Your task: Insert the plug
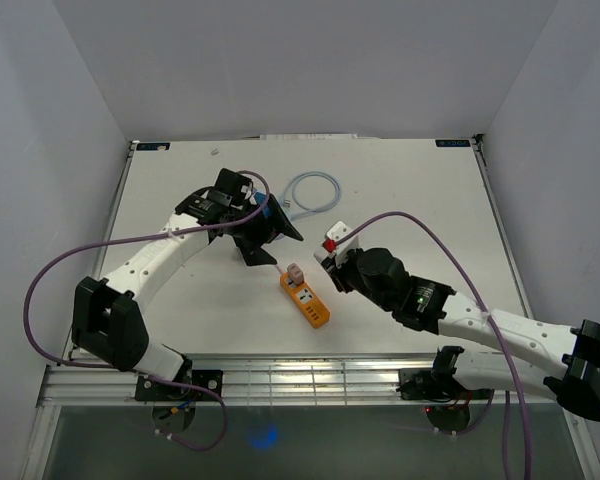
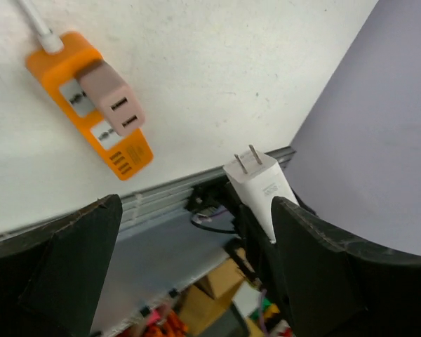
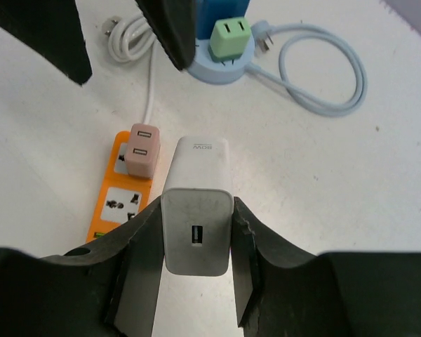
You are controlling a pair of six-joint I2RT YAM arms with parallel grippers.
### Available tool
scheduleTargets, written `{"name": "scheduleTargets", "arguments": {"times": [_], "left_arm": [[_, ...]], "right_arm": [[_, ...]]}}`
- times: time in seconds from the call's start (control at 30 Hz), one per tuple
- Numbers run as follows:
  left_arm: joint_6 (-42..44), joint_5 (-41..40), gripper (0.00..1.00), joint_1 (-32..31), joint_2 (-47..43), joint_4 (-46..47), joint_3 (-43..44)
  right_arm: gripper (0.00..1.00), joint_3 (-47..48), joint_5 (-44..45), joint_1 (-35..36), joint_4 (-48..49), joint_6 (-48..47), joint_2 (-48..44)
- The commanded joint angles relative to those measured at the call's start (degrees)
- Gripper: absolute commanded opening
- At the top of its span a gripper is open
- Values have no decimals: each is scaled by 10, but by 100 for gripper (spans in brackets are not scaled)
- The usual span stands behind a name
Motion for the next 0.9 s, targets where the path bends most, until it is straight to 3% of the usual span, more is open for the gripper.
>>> {"name": "scheduleTargets", "arguments": {"times": [0.0, 0.1, 0.23, 0.33, 0.5, 0.87], "left_arm": [[170, -35, 98, 8, -12, 15, 20], [237, -44, 98, 9, -33, 85, -30], [260, -42, 97, 9, -102, 257, -139], [279, -76, 92, 8, -106, 273, -164], [299, -130, 86, 8, -64, 285, -175], [258, -194, 81, 8, -21, 342, -201]], "right_arm": [[8, 26, 19, -1, -54, 100, -43], [8, 24, -28, -1, -84, 152, -61], [8, 37, -121, -1, -116, 198, -50], [8, 33, -230, -1, -107, 239, -40], [8, -50, -346, -1, 38, 326, -58], [8, -144, -354, 0, 145, 410, -8]]}}
